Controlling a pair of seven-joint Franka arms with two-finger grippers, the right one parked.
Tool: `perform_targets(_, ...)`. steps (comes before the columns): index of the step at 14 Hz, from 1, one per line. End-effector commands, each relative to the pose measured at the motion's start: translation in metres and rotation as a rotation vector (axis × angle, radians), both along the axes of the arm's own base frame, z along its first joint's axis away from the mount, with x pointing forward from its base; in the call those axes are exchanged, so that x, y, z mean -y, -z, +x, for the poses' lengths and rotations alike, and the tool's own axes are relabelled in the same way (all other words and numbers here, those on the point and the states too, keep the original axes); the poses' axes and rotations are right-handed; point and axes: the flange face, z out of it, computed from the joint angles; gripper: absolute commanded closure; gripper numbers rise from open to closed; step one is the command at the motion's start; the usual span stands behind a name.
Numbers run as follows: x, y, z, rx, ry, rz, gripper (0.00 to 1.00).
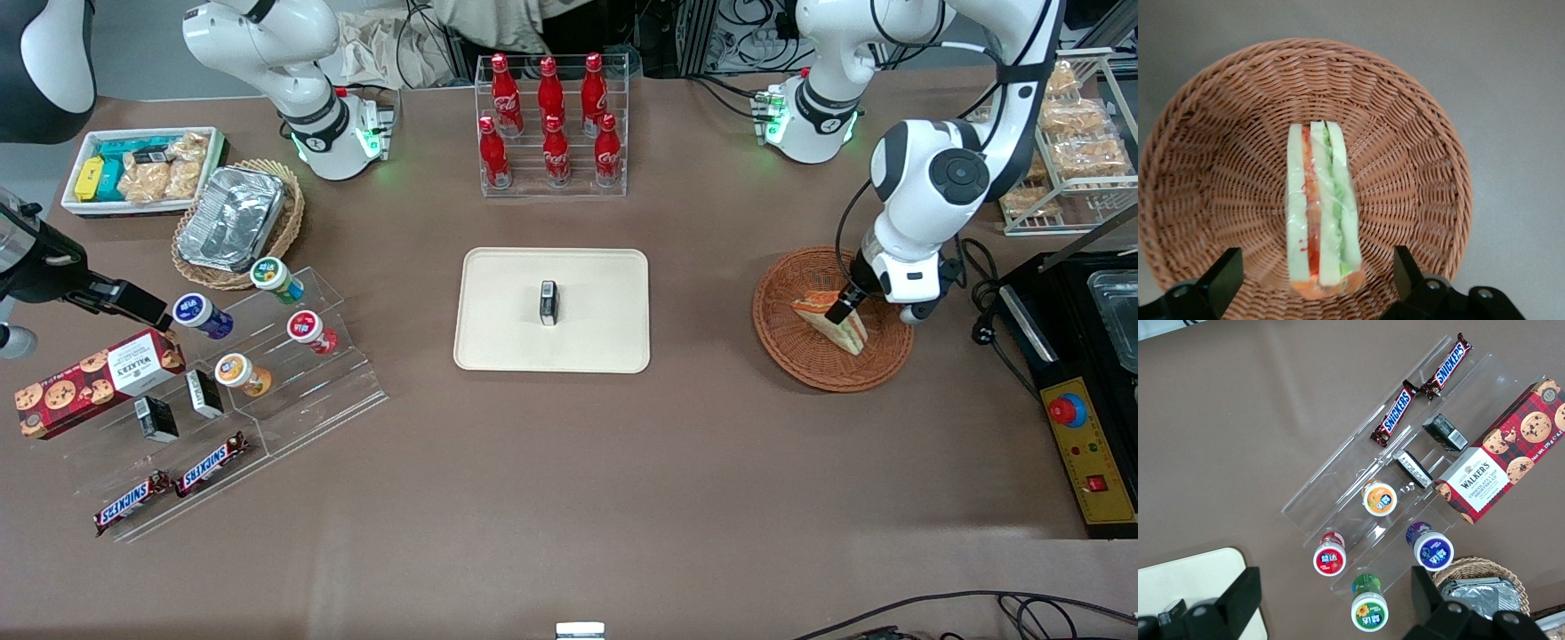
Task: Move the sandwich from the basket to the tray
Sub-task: 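Lower the left gripper and close it on the wrapped sandwich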
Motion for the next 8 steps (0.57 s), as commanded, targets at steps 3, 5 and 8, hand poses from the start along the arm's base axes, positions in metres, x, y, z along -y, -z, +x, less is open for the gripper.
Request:
perform_targets(3,0.002,0.016,0.002,0.007,-0.018,0.008,0.0)
perform_targets(5,0.002,0.024,0.002,0.004,-0.015,0.008,0.0)
perform_targets(8,0.003,0.032,0.001,-0.011,-0.009,0.021,0.13)
